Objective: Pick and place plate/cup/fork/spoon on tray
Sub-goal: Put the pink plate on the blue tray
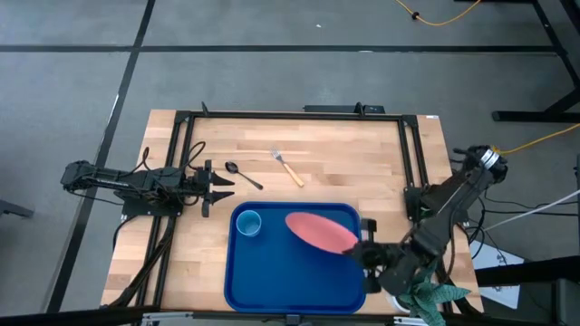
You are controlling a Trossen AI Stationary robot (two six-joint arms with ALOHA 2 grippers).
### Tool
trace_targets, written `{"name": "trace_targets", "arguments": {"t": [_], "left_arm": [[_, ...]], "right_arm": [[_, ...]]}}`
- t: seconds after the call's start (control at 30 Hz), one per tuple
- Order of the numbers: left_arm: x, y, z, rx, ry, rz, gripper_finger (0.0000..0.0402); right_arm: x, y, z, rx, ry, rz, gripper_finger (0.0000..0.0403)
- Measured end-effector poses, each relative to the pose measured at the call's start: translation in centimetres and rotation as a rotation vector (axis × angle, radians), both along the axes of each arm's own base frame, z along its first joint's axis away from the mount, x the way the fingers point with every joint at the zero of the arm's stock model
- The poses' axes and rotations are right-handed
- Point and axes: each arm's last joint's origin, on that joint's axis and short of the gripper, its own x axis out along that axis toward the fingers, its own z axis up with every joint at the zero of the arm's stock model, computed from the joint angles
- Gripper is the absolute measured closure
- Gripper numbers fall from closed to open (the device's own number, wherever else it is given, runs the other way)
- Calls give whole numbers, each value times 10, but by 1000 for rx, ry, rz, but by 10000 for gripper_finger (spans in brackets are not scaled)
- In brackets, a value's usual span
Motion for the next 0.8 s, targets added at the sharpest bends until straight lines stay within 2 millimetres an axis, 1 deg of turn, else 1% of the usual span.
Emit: {"name": "trace_targets", "arguments": {"t": [0.2, 0.33, 0.53, 0.67, 0.8], "left_arm": [[0, 0, 0, -1, 0, 0, 254], [0, 0, 0, 1, 0, 0, 254], [0, 0, 0, 1, 0, 1, 254], [0, 0, 0, 1, 0, 0, 254], [0, 0, 0, 0, 0, 1, 254]], "right_arm": [[13, 16, -31, 43, 90, -18, 394], [25, 28, -48, 81, 109, 39, 385], [39, 44, -60, 127, 72, 173, 382], [41, 46, -64, 129, 71, 173, 381], [43, 46, -63, 134, 63, 172, 381]]}}
